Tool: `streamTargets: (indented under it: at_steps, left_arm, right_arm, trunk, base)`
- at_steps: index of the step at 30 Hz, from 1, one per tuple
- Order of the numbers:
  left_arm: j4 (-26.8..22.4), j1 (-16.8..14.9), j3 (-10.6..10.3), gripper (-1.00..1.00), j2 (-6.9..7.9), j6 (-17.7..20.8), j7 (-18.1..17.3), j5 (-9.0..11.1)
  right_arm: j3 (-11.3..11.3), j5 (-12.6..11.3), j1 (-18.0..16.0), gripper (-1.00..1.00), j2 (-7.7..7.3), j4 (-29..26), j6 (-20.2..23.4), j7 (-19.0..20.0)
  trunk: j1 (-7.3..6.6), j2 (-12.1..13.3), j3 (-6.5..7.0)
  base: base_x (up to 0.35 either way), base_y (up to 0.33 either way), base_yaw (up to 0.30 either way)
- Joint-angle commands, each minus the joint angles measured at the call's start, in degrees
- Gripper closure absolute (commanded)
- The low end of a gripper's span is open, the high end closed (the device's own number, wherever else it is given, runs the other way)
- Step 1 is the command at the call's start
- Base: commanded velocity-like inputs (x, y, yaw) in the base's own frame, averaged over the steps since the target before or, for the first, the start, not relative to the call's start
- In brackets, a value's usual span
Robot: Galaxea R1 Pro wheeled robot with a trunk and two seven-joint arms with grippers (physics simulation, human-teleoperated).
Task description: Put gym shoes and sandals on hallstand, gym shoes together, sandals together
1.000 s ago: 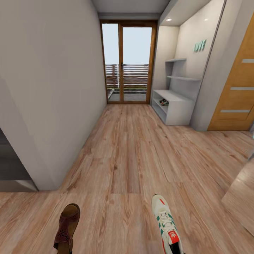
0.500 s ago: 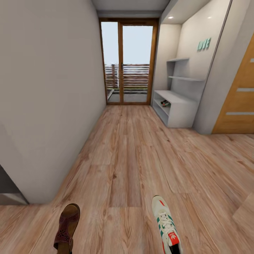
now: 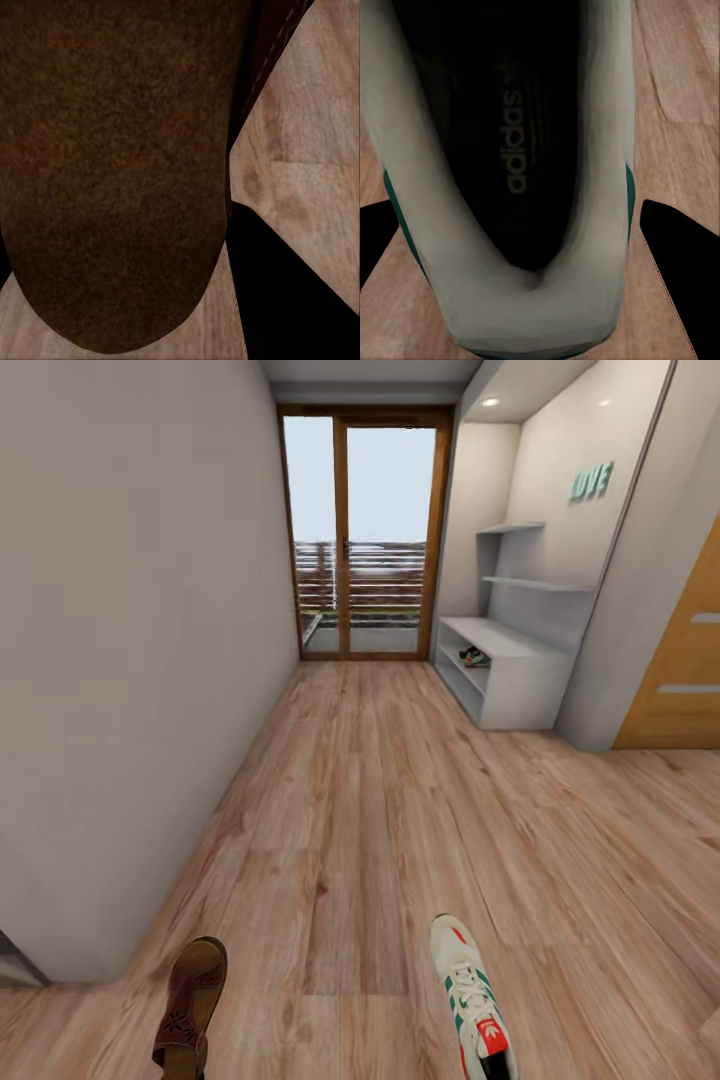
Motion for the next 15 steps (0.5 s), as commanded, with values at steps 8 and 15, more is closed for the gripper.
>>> streamTargets:
  at_steps: [8,15]
  left_arm:
    - [0.0,0.0,0.5,1.00,-0.04,-0.2,-0.4,-0.2]
    - [0.0,0.0,0.3,1.00,-0.04,-0.3,-0.5,1.0]
  right_arm:
    - [-0.4,0.3,0.0,1.00,0.09,-0.1,-0.1,0.5]
    - [-0.5,0.3,0.0,1.00,0.09,-0.1,-0.1,0.5]
  trunk:
    - [0.03,0.0,-0.04]
    - [0.03,0.0,-0.04]
  base:
    - [0.340,0.000,0.000]
    - [0.340,0.000,0.000]
